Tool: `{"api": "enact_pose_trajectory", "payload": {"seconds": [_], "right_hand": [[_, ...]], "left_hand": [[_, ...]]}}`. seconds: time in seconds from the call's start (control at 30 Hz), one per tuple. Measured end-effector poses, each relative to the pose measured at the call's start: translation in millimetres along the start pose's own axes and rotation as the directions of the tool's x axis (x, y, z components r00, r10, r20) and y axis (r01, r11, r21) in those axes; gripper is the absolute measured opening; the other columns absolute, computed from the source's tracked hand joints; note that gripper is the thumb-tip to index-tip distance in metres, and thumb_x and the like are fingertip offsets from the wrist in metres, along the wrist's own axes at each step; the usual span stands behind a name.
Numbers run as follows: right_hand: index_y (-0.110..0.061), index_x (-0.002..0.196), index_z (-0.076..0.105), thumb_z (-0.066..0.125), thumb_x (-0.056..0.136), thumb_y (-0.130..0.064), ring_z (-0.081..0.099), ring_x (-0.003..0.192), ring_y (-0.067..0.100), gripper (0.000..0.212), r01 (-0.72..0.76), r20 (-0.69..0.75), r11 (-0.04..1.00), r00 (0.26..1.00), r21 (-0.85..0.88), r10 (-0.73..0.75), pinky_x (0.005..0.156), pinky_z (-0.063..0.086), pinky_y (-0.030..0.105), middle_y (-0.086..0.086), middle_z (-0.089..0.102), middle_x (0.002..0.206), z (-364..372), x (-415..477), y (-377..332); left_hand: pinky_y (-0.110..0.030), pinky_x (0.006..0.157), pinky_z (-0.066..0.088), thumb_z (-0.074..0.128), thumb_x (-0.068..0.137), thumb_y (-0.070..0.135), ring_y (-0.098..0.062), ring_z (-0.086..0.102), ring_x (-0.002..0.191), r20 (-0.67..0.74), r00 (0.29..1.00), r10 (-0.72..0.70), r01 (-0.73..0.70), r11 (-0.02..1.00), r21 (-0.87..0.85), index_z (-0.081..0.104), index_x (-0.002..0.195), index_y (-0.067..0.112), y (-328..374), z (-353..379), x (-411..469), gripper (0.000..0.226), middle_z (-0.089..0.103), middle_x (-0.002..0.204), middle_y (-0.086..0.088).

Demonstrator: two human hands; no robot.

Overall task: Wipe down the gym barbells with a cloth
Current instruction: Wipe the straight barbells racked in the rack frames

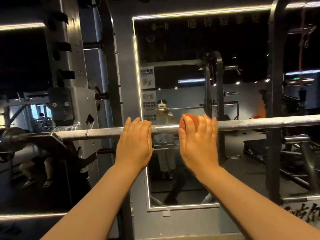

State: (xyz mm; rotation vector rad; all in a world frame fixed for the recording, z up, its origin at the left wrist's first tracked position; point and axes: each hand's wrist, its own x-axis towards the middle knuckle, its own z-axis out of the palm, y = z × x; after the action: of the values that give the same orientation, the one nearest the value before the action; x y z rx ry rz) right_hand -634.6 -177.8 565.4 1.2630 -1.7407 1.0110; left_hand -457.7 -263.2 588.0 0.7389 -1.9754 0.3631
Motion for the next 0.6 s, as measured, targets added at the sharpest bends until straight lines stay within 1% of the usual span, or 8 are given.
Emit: {"api": "enact_pose_trajectory", "payload": {"seconds": [0.03,0.1,0.2,0.3,0.37,0.5,0.53,0.6], "right_hand": [[-0.017,0.149,0.042,0.027,0.106,-0.041,0.033,0.144,0.043,0.051,0.031,0.014,1.000,0.999,-0.007,-0.030,0.126,0.008,0.056,0.022,0.042,0.148,4.7,-3.1,-12.3],[-0.017,0.147,0.043,0.025,0.106,-0.042,0.042,0.136,0.044,0.051,0.124,0.051,0.991,0.991,-0.058,-0.121,0.123,0.021,0.059,0.023,0.048,0.141,9.0,1.9,-26.6],[-0.022,0.129,0.055,0.019,0.107,-0.048,0.059,0.108,0.032,0.050,0.145,0.149,0.987,0.980,-0.065,-0.134,0.102,0.044,0.048,0.011,0.062,0.114,-1.1,31.4,-40.5],[-0.021,0.118,0.061,0.022,0.109,-0.046,0.061,0.100,0.025,0.047,0.171,0.192,0.984,0.968,-0.045,-0.159,0.088,0.050,0.043,0.005,0.064,0.109,-1.7,53.3,-48.7],[-0.021,0.117,0.062,0.025,0.109,-0.043,0.061,0.101,0.024,0.045,0.167,0.114,0.985,0.980,-0.038,-0.162,0.090,0.048,0.043,0.002,0.063,0.115,5.9,44.2,-50.5],[-0.017,0.143,0.050,0.038,0.104,-0.037,0.046,0.131,0.034,0.046,0.246,-0.026,0.968,0.968,-0.050,-0.248,0.117,0.028,0.051,0.009,0.050,0.143,28.8,5.0,-41.9],[-0.016,0.144,0.049,0.037,0.104,-0.038,0.044,0.132,0.035,0.048,0.264,-0.040,0.963,0.963,-0.059,-0.266,0.119,0.025,0.051,0.009,0.049,0.144,30.6,4.7,-39.6],[-0.019,0.136,0.054,0.033,0.104,-0.043,0.053,0.121,0.032,0.045,0.284,-0.004,0.957,0.958,-0.062,-0.285,0.110,0.034,0.049,0.006,0.054,0.136,24.8,17.1,-40.7]], "left_hand": [[-0.043,0.127,0.016,0.044,0.106,0.017,-0.027,0.055,0.124,-0.009,1.000,-0.004,0.004,1.000,-0.014,0.063,0.124,0.011,1.1,0.9,0.2,0.027,0.065,0.117,-0.005],[-0.047,0.126,0.019,0.042,0.106,0.017,-0.028,0.056,0.124,-0.016,1.000,-0.013,0.013,1.000,-0.026,0.064,0.121,0.011,2.7,2.6,0.3,0.028,0.066,0.115,-0.005],[-0.048,0.126,0.019,0.041,0.105,0.018,-0.029,0.053,0.131,-0.019,1.000,-0.013,0.013,1.000,-0.019,0.064,0.122,0.010,2.5,4.8,-0.5,0.030,0.066,0.119,-0.007],[-0.048,0.127,0.017,0.038,0.104,0.021,-0.029,0.049,0.136,-0.021,1.000,-0.015,0.015,1.000,-0.009,0.064,0.126,0.009,3.4,4.3,-1.0,0.036,0.065,0.125,-0.009],[-0.048,0.127,0.018,0.038,0.103,0.022,-0.028,0.050,0.135,-0.029,0.999,-0.013,0.012,1.000,-0.019,0.064,0.123,0.011,3.7,4.3,-1.5,0.035,0.065,0.123,-0.007],[-0.040,0.128,0.010,0.037,0.102,0.023,-0.026,0.048,0.135,-0.040,0.999,-0.007,0.005,0.999,-0.045,0.063,0.123,0.014,2.5,3.9,-3.0,0.035,0.065,0.122,-0.004],[-0.040,0.128,0.009,0.036,0.102,0.024,-0.026,0.047,0.137,-0.034,0.999,-0.006,0.005,0.999,-0.043,0.062,0.125,0.014,1.8,4.0,-3.3,0.036,0.064,0.124,-0.004],[-0.040,0.128,0.008,0.036,0.103,0.025,-0.025,0.044,0.141,-0.020,1.000,-0.009,0.008,0.999,-0.036,0.061,0.130,0.014,0.9,4.2,-3.0,0.039,0.063,0.129,-0.005]]}}
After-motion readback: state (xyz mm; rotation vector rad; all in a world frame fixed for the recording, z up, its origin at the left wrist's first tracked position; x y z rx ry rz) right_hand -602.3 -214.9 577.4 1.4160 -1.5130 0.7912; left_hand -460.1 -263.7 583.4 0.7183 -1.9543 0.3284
